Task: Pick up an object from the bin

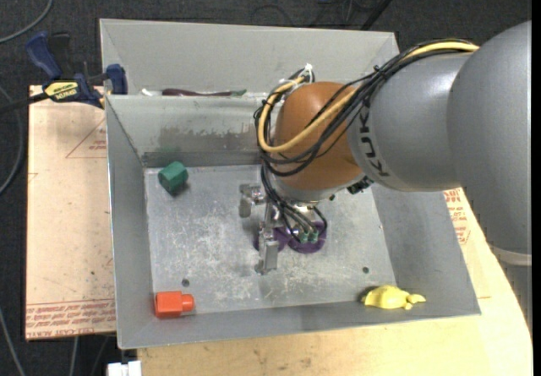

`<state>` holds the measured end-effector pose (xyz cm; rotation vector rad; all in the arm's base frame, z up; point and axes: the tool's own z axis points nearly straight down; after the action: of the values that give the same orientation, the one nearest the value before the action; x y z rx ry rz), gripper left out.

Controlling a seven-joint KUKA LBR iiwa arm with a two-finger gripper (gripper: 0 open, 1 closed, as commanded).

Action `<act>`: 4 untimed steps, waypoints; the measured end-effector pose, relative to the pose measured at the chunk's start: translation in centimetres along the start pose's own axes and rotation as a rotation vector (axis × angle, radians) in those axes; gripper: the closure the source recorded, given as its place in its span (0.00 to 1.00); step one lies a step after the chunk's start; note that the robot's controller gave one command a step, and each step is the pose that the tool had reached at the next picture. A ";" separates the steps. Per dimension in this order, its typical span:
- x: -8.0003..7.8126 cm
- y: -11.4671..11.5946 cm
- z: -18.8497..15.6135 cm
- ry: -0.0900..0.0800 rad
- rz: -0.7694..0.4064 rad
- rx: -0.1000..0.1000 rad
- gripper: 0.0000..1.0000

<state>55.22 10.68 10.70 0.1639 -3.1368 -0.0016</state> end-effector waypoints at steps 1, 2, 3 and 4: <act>-2.1 -2.6 -0.3 -0.002 0.049 -0.003 0.00; 0.0 -6.3 0.7 -0.006 -0.106 -0.001 0.00; -0.8 -9.3 3.6 -0.006 -0.173 -0.004 1.00; -0.8 -9.3 3.6 -0.006 -0.173 -0.004 1.00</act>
Offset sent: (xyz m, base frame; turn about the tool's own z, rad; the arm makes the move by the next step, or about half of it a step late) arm -0.0053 -0.0764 -0.0135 -0.1241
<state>57.02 1.53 7.05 0.4357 -3.1163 -0.0089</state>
